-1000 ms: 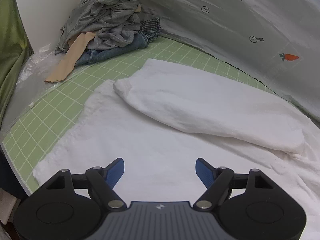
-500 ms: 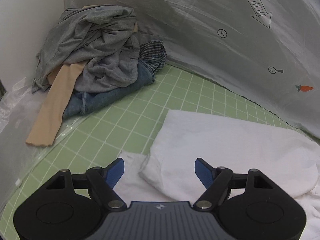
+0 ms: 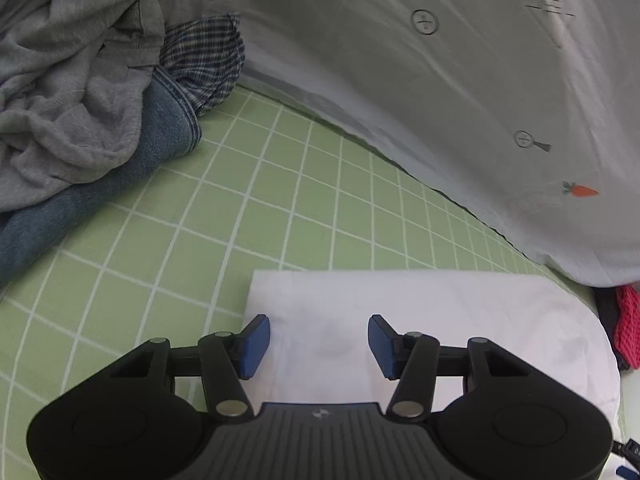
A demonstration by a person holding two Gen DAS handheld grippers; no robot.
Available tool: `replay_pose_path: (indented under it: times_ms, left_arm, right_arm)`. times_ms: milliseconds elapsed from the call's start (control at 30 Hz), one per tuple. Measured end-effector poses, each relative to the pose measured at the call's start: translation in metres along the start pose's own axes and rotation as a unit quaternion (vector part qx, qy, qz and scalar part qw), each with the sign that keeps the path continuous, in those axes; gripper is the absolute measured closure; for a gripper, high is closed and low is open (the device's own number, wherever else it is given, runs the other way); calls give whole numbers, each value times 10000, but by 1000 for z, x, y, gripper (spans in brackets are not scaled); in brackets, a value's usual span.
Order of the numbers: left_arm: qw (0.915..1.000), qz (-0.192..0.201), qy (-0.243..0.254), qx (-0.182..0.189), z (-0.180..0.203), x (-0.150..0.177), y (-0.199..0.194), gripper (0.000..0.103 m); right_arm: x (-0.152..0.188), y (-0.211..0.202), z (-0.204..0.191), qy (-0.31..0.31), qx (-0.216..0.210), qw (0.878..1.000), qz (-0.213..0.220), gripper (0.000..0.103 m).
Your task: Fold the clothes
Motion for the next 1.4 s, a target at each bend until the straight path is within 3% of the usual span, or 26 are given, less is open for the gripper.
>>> replay_pose_path:
  times_ms: [167,300,500,567,700,900,1000,1067,1233,1267,1333,1400]
  left_arm:
    - [9998,-24,-164,-149,-12,-14,8,52]
    - [9987,-133,-481,98,-24,-19,8,52]
    - [9983,-268,-409,300,-17,-16,1,53]
    - [9960,-280,-609,598,-16,-16,-4,69]
    - [9849,-282,-1084,1319,-16,-14,-7,74]
    - [9837,-153,-1078,1431,-6,-16,-9,81]
    - [9866,157,-1029,1256,-5,-24,-20,89]
    - [9852,491,-924,1360,0,-37,-40,92]
    - [9857,1391,-98,947,32,-78,-85,92]
    - [9855,1501,-23,792,36,-86,-86,82]
    - [9875,1572,-65,93,30,-96,-79,70]
    - [9856,1598,-125,-541,22,-101,-74,67]
  right_arm:
    - [-3,0,-9,-130,129,9998,-37,0]
    - [-1,3,-19,-313,85,9994,-85,0]
    - [-1,8,-24,-297,61,9993,-199,0]
    - [-1,8,-24,-312,92,9993,-182,0]
    - [2,8,-21,-235,106,9994,-224,0]
    - [5,12,-16,-149,135,9992,-340,0]
    - [5,13,-14,-88,126,9993,-355,0]
    - [4,11,-14,-92,135,9993,-325,0]
    - [4,10,-10,-13,134,9995,-285,0]
    - [4,10,-9,9,121,9995,-296,0]
    - [5,11,-9,23,102,9994,-315,0]
    - [7,11,-11,-28,72,9994,-334,0]
Point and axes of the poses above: each gripper's, at about its wrist camera, not at the fingertips, and y roughly the way its jaws point, z to its right, x to its underside, the point moved 6 cm from there along y, roughly the way its jaws point, and after that the axes turned 8 degrees about -z, right-handed, at the moved point
